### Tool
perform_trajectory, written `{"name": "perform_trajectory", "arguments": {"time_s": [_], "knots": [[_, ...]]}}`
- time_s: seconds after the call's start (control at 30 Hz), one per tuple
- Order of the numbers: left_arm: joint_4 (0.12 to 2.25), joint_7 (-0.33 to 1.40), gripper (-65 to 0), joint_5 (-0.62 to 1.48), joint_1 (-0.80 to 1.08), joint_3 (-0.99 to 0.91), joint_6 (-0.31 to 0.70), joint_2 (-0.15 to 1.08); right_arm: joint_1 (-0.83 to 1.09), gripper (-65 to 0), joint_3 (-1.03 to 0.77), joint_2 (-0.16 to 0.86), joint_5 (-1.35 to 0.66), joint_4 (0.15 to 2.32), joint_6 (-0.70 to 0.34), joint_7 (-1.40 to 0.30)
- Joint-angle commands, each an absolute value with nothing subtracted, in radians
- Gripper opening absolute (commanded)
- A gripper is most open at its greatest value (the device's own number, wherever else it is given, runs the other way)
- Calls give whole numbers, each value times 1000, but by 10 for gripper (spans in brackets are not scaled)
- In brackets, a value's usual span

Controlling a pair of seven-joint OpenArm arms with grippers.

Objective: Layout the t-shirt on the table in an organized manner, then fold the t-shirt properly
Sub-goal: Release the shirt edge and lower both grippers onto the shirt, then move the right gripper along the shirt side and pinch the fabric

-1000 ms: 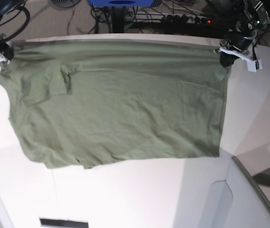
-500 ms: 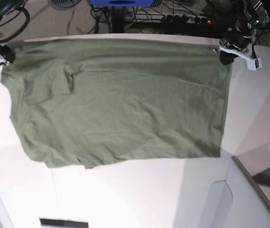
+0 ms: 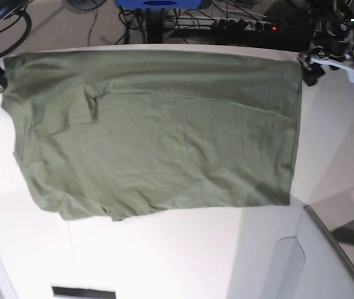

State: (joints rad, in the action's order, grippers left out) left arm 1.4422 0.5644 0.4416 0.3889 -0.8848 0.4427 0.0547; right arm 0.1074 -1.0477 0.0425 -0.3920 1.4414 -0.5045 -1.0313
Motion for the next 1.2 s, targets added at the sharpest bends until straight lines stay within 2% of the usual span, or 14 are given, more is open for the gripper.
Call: {"name": "perform_trajectory", "arguments": {"time_s": [0.0, 0.1, 0.17, 0.3, 0.37, 0.5, 0.53, 0.73, 0.9, 1.03, 1.17], "knots": [[1461, 542, -69, 452, 367, -905, 447, 85, 104, -336, -1047, 61, -407, 1471, -506, -1001], [1461, 542, -69, 452, 334, -921, 447, 140, 81, -336, -1023, 119, -406, 1466, -506, -967], [1480, 544, -69, 458, 300, -912, 450, 163, 38, -336, -943, 165, -406, 1426, -515, -954], [1547, 544, -92, 452, 249, -739, 452, 186, -64, -341, -719, 275, -414, 1311, -516, -894], [1570, 544, -199, 452, 220, -607, 450, 197, -116, -341, -644, 295, -410, 1257, -516, -852], [1526, 544, -584, 452, 114, -433, 449, 194, -237, -336, -541, 308, -407, 1116, -516, -746], [1501, 544, -650, 452, 87, -406, 449, 193, -265, -336, -521, 312, -406, 1070, -516, -722], [1305, 542, -650, 452, -70, -248, 447, 193, -452, -335, -371, 386, -406, 694, -509, -493], [1257, 539, -650, 452, -74, -208, 447, 193, -561, -335, -237, 407, -406, 427, -507, -321], [1250, 538, -650, 452, -53, -211, 447, 193, -576, -335, -186, 401, -406, 323, -503, -226], [1250, 538, -650, 452, -38, -213, 447, 199, -570, -335, -188, 397, -406, 292, -424, -191]]}}
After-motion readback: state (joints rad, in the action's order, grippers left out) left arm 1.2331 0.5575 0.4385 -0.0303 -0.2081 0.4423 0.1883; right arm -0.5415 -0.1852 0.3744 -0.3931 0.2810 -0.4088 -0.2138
